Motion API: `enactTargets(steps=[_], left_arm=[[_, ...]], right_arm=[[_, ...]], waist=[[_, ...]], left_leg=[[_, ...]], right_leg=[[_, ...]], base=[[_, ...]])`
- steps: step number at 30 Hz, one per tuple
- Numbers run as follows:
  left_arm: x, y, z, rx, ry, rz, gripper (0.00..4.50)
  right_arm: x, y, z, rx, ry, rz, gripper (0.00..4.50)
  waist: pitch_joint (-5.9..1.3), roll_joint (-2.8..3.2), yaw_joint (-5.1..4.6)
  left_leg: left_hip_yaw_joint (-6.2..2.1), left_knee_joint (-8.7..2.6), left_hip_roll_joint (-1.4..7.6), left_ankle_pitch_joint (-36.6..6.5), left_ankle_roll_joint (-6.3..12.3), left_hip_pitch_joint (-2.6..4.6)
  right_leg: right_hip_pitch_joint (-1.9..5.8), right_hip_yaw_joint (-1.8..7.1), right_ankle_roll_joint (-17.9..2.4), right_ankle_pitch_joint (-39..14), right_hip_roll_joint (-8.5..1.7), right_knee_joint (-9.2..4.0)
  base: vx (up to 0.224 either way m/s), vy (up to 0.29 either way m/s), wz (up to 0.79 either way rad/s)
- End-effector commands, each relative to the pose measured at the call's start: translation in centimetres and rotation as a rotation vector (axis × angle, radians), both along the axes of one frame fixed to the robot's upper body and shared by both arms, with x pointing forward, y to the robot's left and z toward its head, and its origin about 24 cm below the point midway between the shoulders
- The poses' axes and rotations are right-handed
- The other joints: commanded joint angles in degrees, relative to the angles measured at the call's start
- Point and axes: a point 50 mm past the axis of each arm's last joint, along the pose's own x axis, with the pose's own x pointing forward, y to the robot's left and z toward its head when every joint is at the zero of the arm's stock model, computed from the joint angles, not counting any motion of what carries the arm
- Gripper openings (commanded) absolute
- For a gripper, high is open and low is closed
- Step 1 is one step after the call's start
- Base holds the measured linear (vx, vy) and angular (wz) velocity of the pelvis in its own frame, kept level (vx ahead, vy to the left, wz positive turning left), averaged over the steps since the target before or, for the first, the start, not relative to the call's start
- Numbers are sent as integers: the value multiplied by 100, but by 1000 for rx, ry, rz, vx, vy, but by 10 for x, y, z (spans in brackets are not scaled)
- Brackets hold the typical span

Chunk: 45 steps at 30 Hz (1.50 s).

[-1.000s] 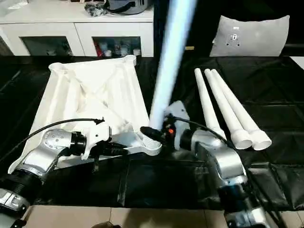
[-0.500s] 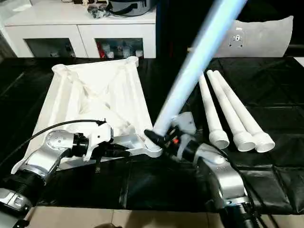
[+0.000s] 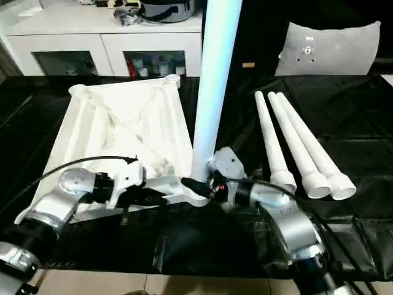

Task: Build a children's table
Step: Insert table leg to table base

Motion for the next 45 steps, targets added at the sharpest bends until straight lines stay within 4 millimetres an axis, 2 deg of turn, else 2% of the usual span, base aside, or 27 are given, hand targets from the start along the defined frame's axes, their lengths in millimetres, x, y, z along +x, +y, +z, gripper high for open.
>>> enactTargets(steps=[1, 3, 4, 8, 10, 13, 14, 18, 19, 20, 22, 23, 25, 26, 27, 28, 29, 30, 32, 33, 34, 35, 36, 37, 39, 42, 45], left_arm=[[6, -1, 7, 43, -37, -22, 0], [16, -2, 15, 58, -82, -3, 0], [17, -2, 15, 59, -87, -1, 0], [34, 0, 27, 82, -149, 62, 0], [37, 2, 30, 89, -159, 84, 0], [37, 4, 30, 95, -159, 86, 0], [36, 5, 28, 100, -153, 86, 0], [32, 8, 25, 95, -134, 100, 0], [30, 10, 24, 98, -129, 108, 0], [28, 12, 22, 100, -127, 113, 0], [20, 18, 20, 107, -117, 139, 0], [19, 18, 20, 107, -116, 142, 0], [5, 23, 19, 108, -97, 185, 0], [1, 23, 19, 106, -93, 193, 0], [-5, 22, 19, 97, -86, 203, 0], [-18, 19, 19, 79, -74, 222, 0], [-18, 19, 19, 79, -74, 222, 0], [-26, 15, 19, 77, -77, 228, 0], [-36, 7, 21, 66, -84, 241, 0], [-38, 4, 21, 62, -90, 246, 0], [-43, -5, 24, 38, -107, 248, 0], [-43, -7, 25, 34, -112, 252, 0], [-46, -14, 28, 21, -126, 265, 0], [-52, -29, 35, -11, -139, 298, 0], [-53, -32, 36, -11, -133, 316, 0], [-52, -35, 36, -7, -127, 356, 0], [-50, -35, 33, -1, -122, 388, 0]], right_arm=[[-39, 10, -55, -68, 356, 148, 193], [-50, 13, -59, -75, 409, 218, 193], [-51, 13, -59, -76, 412, 223, 193], [-57, 23, -60, -81, 412, 239, 193], [-55, 28, -60, -85, 393, 230, 193], [-53, 30, -60, -102, 372, 224, 193], [-50, 31, -61, -112, 357, 208, 193], [-41, 31, -60, -120, 320, 153, 193], [-37, 31, -59, -119, 301, 127, 193], [-35, 30, -58, -118, 289, 111, 193], [-29, 29, -56, -108, 260, 61, 193], [-28, 29, -56, -108, 258, 57, 193], [-20, 26, -54, -109, 227, -34, 193], [-17, 24, -54, -115, 219, -67, 193], [-13, 23, -54, -119, 210, -108, 193], [-6, 20, -53, -114, 201, -176, 193], [-6, 20, -53, -114, 201, -176, 193], [-1, 18, -51, -105, 195, -217, 193], [5, 17, -49, -91, 185, -262, 193], [6, 17, -49, -90, 182, -272, 193], [11, 17, -47, -83, 176, -300, 193], [11, 17, -47, -81, 176, -305, 193], [14, 18, -46, -74, 174, -321, 193], [18, 20, -45, -47, 180, -358, 193], [19, 22, -45, -39, 185, -364, 193], [18, 27, -45, -23, 198, -352, 193], [17, 31, -45, -16, 206, -345, 193]], waist=[[-72, -3, -28], [-6, 10, -22], [-15, -3, -6], [57, -9, 28], [114, -57, 18], [162, -54, -11], [184, -83, -26], [215, -64, -57], [211, -165, -68], [231, -106, -58], [251, -124, -93], [231, -109, -94], [258, -134, -151], [307, -138, -201], [271, -115, -212], [258, -175, -234], [268, -147, -252], [278, -172, -277], [304, -178, -317], [301, -193, -304], [292, -257, -320], [308, -222, -307], [280, -241, -312], [256, -243, -321], [262, -249, -299], [242, -285, -294], [216, -275, -276]], left_leg=[[-114, -480, 269, -2234, -75, 82], [-120, -508, 278, -2293, -79, 86], [-113, -509, 281, -2343, -84, 125], [-124, -571, 292, -2371, -107, 120], [-152, -612, 291, -2603, -183, 127], [-185, -647, 301, -2771, -226, 147], [-192, -659, 314, -2818, -224, 153], [-202, -700, 325, -2919, -250, 170], [-192, -705, 316, -2873, -216, 156], [-204, -725, 332, -2821, -222, 149], [-221, -742, 329, -2888, -231, 132], [-233, -741, 344, -2865, -251, 126], [-254, -775, 345, -2858, -273, 58], [-277, -821, 326, -2885, -277, -23], [-288, -817, 321, -2782, -293, -30], [-280, -803, 330, -2717, -296, -29], [-279, -804, 329, -2716, -303, -40], [-247, -780, 313, -2798, -275, 10], [-241, -768, 315, -2842, -230, 16], [-213, -746, 307, -2821, -198, 55], [-190, -721, 304, -2729, -181, 56], [-200, -744, 320, -2751, -203, 49], [-183, -738, 333, -2707, -230, 64], [-173, -736, 340, -2429, -241, 20], [-131, -707, 311, -2325, -207, 40], [-112, -688, 299, -2208, -179, 22], [-96, -661, 289, -2057, -141, 23]], right_leg=[[60, 207, -1122, -1611, -366, -537], [27, 215, -1083, -1682, -372, -558], [26, 221, -1048, -1748, -363, -578], [32, 225, -987, -1923, -392, -619], [16, 243, -861, -2437, -418, -656], [-8, 260, -800, -2787, -443, -688], [-25, 267, -789, -2850, -445, -702], [-47, 278, -797, -2909, -460, -724], [-38, 273, -778, -2978, -453, -742], [-60, 289, -758, -3054, -476, -740], [-68, 287, -665, -3353, -484, -770], [-62, 292, -678, -3292, -503, -747], [-47, 279, -682, -3235, -491, -722], [-42, 237, -634, -3358, -463, -702], [-21, 234, -602, -3277, -468, -694], [-40, 241, -642, -3073, -457, -683], [-47, 241, -692, -2969, -452, -664], [-93, 255, -690, -3022, -431, -714], [-112, 275, -709, -3118, -430, -734], [-151, 291, -685, -3132, -413, -761], [-150, 306, -724, -2982, -409, -767], [-148, 304, -743, -2938, -408, -743], [-138, 301, -788, -2702, -389, -730], [-84, 290, -913, -2191, -378, -678], [-107, 274, -939, -1989, -344, -699], [-78, 263, -962, -1781, -327, -682], [-61, 261, -976, -1702, -328, -686]], base=[[0, 0, 0], [0, 0, 0], [0, 0, 0], [0, 0, 0], [0, 0, 0], [0, 0, 0], [0, 0, 0], [0, 0, 0], [0, 0, 0], [0, 0, 0], [0, 0, 0], [0, 0, 0], [0, 0, 0], [6, 14, -26], [9, 23, -36], [15, 19, -26], [0, 0, 0], [0, 0, 0], [0, 0, 0], [0, 0, 0], [0, 0, 0], [0, 0, 0], [0, 0, 0], [0, 0, 0], [0, 0, 0], [0, 0, 0], [0, 0, 0]])
